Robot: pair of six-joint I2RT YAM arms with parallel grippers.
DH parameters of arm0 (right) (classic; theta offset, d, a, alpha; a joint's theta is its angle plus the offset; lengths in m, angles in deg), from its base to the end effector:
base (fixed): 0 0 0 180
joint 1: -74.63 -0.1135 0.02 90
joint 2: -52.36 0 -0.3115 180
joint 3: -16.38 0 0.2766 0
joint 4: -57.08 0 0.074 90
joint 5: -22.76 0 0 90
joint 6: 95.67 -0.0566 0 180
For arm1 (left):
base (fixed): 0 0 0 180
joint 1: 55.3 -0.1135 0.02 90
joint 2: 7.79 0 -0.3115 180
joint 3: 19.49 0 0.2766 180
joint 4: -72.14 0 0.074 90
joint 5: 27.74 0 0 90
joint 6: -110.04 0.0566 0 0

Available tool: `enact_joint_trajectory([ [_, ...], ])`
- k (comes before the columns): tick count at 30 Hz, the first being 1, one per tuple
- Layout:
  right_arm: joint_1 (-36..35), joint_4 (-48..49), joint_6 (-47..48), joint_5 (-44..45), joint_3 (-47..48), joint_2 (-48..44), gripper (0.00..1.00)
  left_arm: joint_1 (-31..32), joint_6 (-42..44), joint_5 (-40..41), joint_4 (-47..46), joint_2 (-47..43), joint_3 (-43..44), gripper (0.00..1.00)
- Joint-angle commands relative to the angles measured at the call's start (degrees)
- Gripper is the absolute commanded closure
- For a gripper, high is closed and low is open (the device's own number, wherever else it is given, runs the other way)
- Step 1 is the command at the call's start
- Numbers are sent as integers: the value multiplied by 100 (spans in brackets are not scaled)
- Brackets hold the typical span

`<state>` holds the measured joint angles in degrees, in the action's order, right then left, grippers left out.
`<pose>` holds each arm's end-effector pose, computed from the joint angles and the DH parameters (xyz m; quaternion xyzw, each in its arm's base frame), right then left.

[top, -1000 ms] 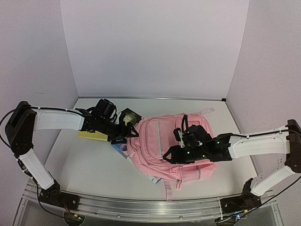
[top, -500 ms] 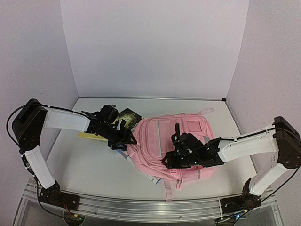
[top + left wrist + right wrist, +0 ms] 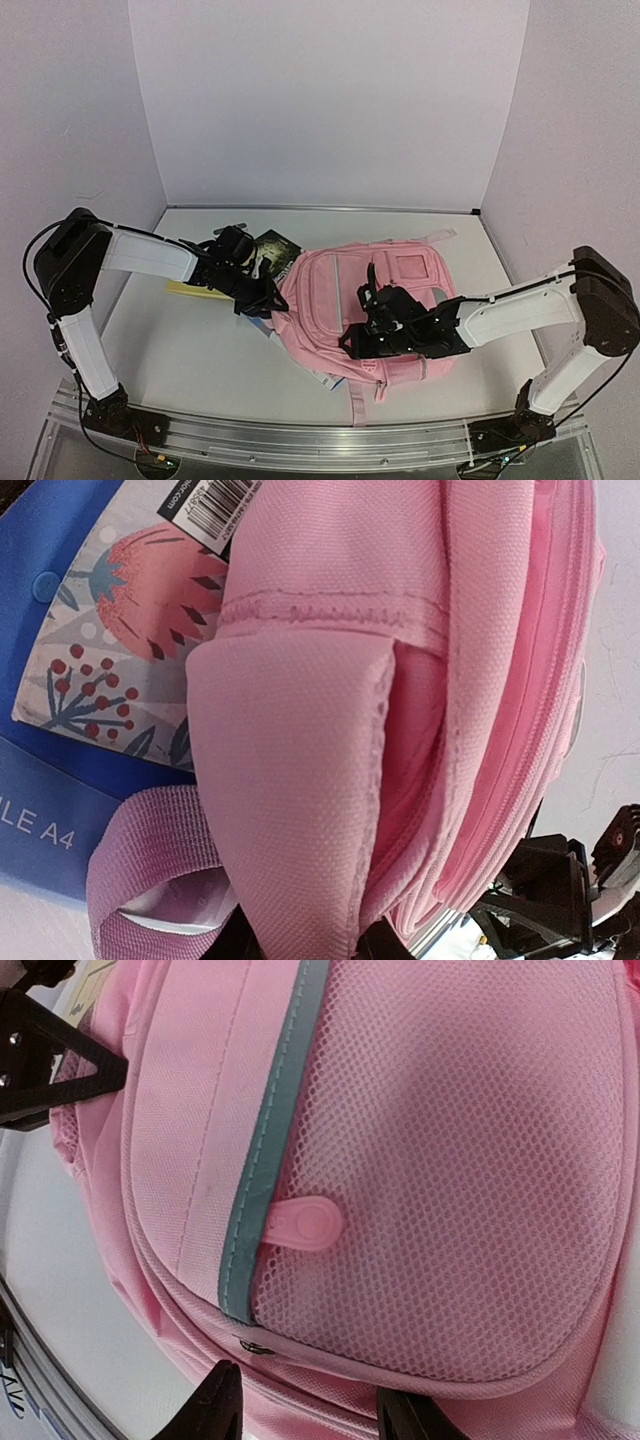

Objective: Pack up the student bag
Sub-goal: Unzip the student bag at the center of the board.

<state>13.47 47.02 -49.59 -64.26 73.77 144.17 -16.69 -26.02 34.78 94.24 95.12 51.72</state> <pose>0.1720 0.3062 0.1770 -0.1282 0.9129 0.2924 0.2543 0.2949 -0.2689 0.1715 0.0136 0.9262 -0.3701 0.0710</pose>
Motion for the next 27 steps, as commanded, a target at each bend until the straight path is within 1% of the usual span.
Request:
enact_joint_trajectory([
  [1, -245, 809, 555, -559, 220, 143, 56, 83, -54, -267, -375, 144, 126, 79],
  [4, -547, 816, 841, -773, 389, 47, 57, 101, -101, -282, -450, 163, 128, 81],
  [7, -705, 816, 863, -717, 512, -47, 58, 113, -131, -280, -503, 166, 112, 86],
  [9, -715, 796, 689, -450, 515, -62, 58, 120, -151, -284, -528, 168, 92, 89],
  [12, -713, 528, 166, 361, 524, -9, 62, 148, -187, -288, -554, 154, 71, 93],
  [14, -715, 414, -214, 648, 482, 22, 63, 167, -200, -285, -561, 139, 56, 94],
  [17, -715, 374, -624, 692, 437, 79, 64, 200, -212, -269, -566, 123, 47, 95],
  [23, -713, 159, -859, 478, 664, 368, 66, 250, -228, -262, -604, 106, 40, 98],
  [27, -713, -291, -1112, 642, 870, 583, 69, 295, -237, -240, -615, 90, 55, 99],
])
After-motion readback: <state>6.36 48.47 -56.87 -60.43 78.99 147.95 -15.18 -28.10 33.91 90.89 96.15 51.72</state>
